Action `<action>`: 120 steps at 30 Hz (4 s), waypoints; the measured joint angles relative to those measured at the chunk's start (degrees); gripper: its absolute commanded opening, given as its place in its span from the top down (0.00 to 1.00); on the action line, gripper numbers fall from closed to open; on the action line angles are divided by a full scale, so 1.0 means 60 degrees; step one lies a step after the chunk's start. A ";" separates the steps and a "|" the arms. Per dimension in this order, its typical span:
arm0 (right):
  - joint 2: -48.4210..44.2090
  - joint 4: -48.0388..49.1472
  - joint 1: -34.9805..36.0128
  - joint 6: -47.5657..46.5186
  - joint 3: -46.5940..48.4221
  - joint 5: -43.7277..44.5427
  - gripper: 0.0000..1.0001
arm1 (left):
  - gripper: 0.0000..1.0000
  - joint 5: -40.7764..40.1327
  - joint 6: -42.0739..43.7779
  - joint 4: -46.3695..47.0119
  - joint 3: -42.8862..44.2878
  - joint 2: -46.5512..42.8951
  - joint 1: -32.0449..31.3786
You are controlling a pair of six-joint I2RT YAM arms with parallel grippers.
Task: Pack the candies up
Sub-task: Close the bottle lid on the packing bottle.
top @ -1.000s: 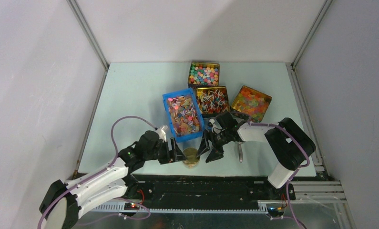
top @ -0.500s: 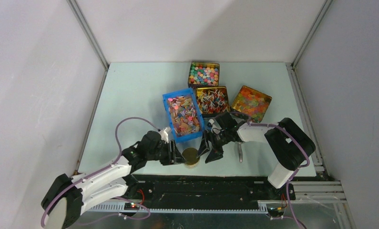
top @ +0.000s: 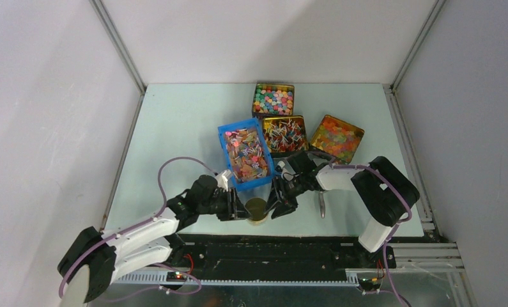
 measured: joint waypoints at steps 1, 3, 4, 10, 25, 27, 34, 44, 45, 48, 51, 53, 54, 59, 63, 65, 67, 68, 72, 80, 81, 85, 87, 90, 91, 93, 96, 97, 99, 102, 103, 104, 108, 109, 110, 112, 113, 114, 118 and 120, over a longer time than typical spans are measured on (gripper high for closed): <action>0.0040 0.0051 0.0000 0.0022 0.0000 -0.0062 0.54 | 0.53 0.0000 0.0000 0.0025 0.0000 0.0022 0.0000; 0.0120 0.0131 -0.0007 0.0051 0.0000 -0.0168 0.54 | 0.48 -0.0007 0.0000 0.0073 0.0000 0.0087 0.0000; 0.0171 0.0178 -0.0015 0.0066 0.0000 -0.0229 0.54 | 0.44 -0.0015 0.0007 0.0098 0.0000 0.0113 0.0000; 0.0299 0.0317 -0.0036 0.0076 0.0000 -0.0357 0.53 | 0.39 -0.0255 -0.0007 0.0124 -0.0084 0.0091 0.0036; 0.0364 0.0372 -0.0047 0.0095 0.0000 -0.0408 0.61 | 0.59 0.0069 -0.0153 0.0856 -0.0466 -0.0036 0.0645; 0.0404 0.0379 -0.0066 0.0098 0.0022 -0.0474 0.63 | 0.61 0.0204 -0.0142 0.1067 -0.0463 0.0186 0.0656; 0.0535 0.0313 -0.0146 -0.0004 0.0076 -0.0747 0.67 | 0.68 0.0554 0.0113 0.1643 -0.0412 0.0845 0.0721; 0.0521 -0.0120 -0.0368 -0.0328 0.0098 -0.0834 0.66 | 0.75 0.0208 0.0251 0.1836 -0.0244 0.1071 0.0375; 0.0499 -0.0219 -0.0401 -0.0379 0.0098 -0.0838 0.66 | 0.75 0.0047 0.0255 0.1774 -0.0153 0.1111 0.0248; 0.0415 -0.0532 -0.0492 -0.0532 0.0098 -0.0798 0.66 | 0.74 -0.0382 0.0251 0.1603 0.0124 0.1264 -0.0131; 0.0277 -0.0965 -0.0616 -0.0765 0.0098 -0.0707 0.66 | 0.73 -0.0794 0.0251 0.1432 0.0484 0.1537 -0.0506; 0.0135 -0.1242 -0.0729 -0.0907 0.0069 -0.0594 0.66 | 0.72 -0.1013 0.0259 0.1366 0.0732 0.1796 -0.0721; 0.0040 -0.1359 -0.0809 -0.0973 0.0018 -0.0528 0.66 | 0.72 -0.1064 0.0259 0.1344 0.0867 0.1949 -0.0809; -0.0565 -0.1883 -0.1330 -0.1388 -0.0397 -0.0266 0.58 | 0.69 -0.1195 0.0364 0.1377 0.1727 0.2929 -0.1231; -0.1053 -0.2401 -0.1577 -0.1810 -0.0572 0.0208 0.43 | 0.62 -0.1195 0.0517 0.1395 0.2131 0.3395 -0.1435; -0.1217 -0.2492 -0.1588 -0.1923 -0.0612 0.0437 0.36 | 0.51 -0.1235 0.0637 0.1304 0.2240 0.3457 -0.1486; -0.1381 -0.2524 -0.1588 -0.1993 -0.0634 0.0747 0.29 | 0.40 -0.1373 0.0783 0.0994 0.2324 0.3453 -0.1545; -0.1475 -0.2528 -0.1588 -0.2011 -0.0634 0.0911 0.27 | 0.35 -0.1453 0.0871 0.0831 0.2368 0.3439 -0.1566; -0.1982 -0.2586 -0.1596 -0.2062 -0.0634 0.1330 0.20 | 0.18 -0.2014 0.1268 -0.0335 0.2554 0.3009 -0.1683; -0.2932 -0.3158 -0.1705 -0.2109 -0.0517 0.1628 0.14 | 0.00 -0.3636 0.2033 -0.2193 0.3115 0.0251 -0.1712; -0.3034 -0.3271 -0.1719 -0.2127 -0.0448 0.1668 0.14 | 0.00 -0.3814 0.2124 -0.2215 0.3151 -0.0146 -0.1716; -0.3402 -0.3676 -0.1749 -0.2273 -0.0058 0.1883 0.09 | 0.00 -0.4462 0.2590 -0.2149 0.3085 -0.1982 -0.1719; -0.3603 -0.3832 -0.1756 -0.2393 0.0149 0.1996 0.07 | 0.00 -0.4728 0.2860 -0.1963 0.2809 -0.2878 -0.1719; -0.3883 -0.4073 -0.1800 -0.2590 0.0361 0.2149 0.04 | 0.00 -0.5038 0.3340 -0.1694 0.2036 -0.4295 -0.1716; -0.3956 -0.4131 -0.1810 -0.2648 0.0386 0.2178 0.04 | 0.00 -0.5093 0.3523 -0.1577 0.1730 -0.4714 -0.1719; -0.4073 -0.4237 -0.1825 -0.2725 0.0393 0.2255 0.03 | 0.00 -0.5096 0.3876 -0.1322 0.1140 -0.5395 -0.1719; -0.4215 -0.4382 -0.1840 -0.2787 0.0393 0.2371 0.03 | 0.00 -0.4911 0.4470 -0.0863 0.0178 -0.6193 -0.1719; -0.4251 -0.4426 -0.1854 -0.2816 0.0393 0.2408 0.03 | 0.00 -0.4703 0.4725 -0.0645 -0.0153 -0.6349 -0.1716; -0.4288 -0.4506 -0.1865 -0.2881 0.0393 0.2441 0.03 | 0.00 -0.4164 0.5140 -0.0262 -0.0630 -0.6411 -0.1719; -0.4299 -0.4623 -0.1883 -0.2951 0.0393 0.2495 0.02 | 0.00 -0.3282 0.5694 0.0503 -0.1231 -0.6105 -0.1759; -0.4299 -0.4659 -0.1894 -0.2965 0.0393 0.2510 0.02 | 0.00 -0.3053 0.5814 0.0772 -0.1359 -0.5880 -0.1785; -0.4299 -0.4685 -0.1902 -0.2980 0.0393 0.2521 0.02 | 0.00 -0.2925 0.5916 0.0980 -0.1439 -0.5668 -0.1807; -0.4302 -0.4787 -0.1956 -0.3042 0.0393 0.2616 0.02 | 0.00 -0.2641 0.6284 0.2386 -0.1902 -0.4262 -0.2073; -0.4302 -0.4794 -0.1963 -0.3064 0.0393 0.2641 0.02 | 0.00 -0.2645 0.6360 0.2728 -0.2040 -0.3898 -0.2178; -0.4313 -0.4809 -0.1978 -0.3078 0.0393 0.2667 0.02 | 0.00 -0.2656 0.6411 0.3053 -0.2167 -0.3592 -0.2280; -0.4364 -0.4852 -0.2022 -0.3107 0.0393 0.2703 0.02 | 0.00 -0.2732 0.6517 0.3759 -0.2426 -0.2856 -0.2557; -0.4408 -0.4878 -0.2047 -0.3122 0.0393 0.2739 0.02 | 0.00 -0.2769 0.6550 0.4105 -0.2514 -0.2499 -0.2699; -0.4462 -0.4918 -0.2076 -0.3133 0.0393 0.2769 0.01 | 0.00 -0.2834 0.6608 0.4506 -0.2605 -0.2062 -0.2849; -0.4663 -0.5060 -0.2164 -0.3184 0.0393 0.2911 0.01 | 0.00 -0.3118 0.6765 0.5839 -0.2630 -0.0565 -0.3271; -0.4747 -0.5111 -0.2189 -0.3209 0.0393 0.2943 0.01 | 0.00 -0.3235 0.6849 0.6666 -0.2634 0.0255 -0.3435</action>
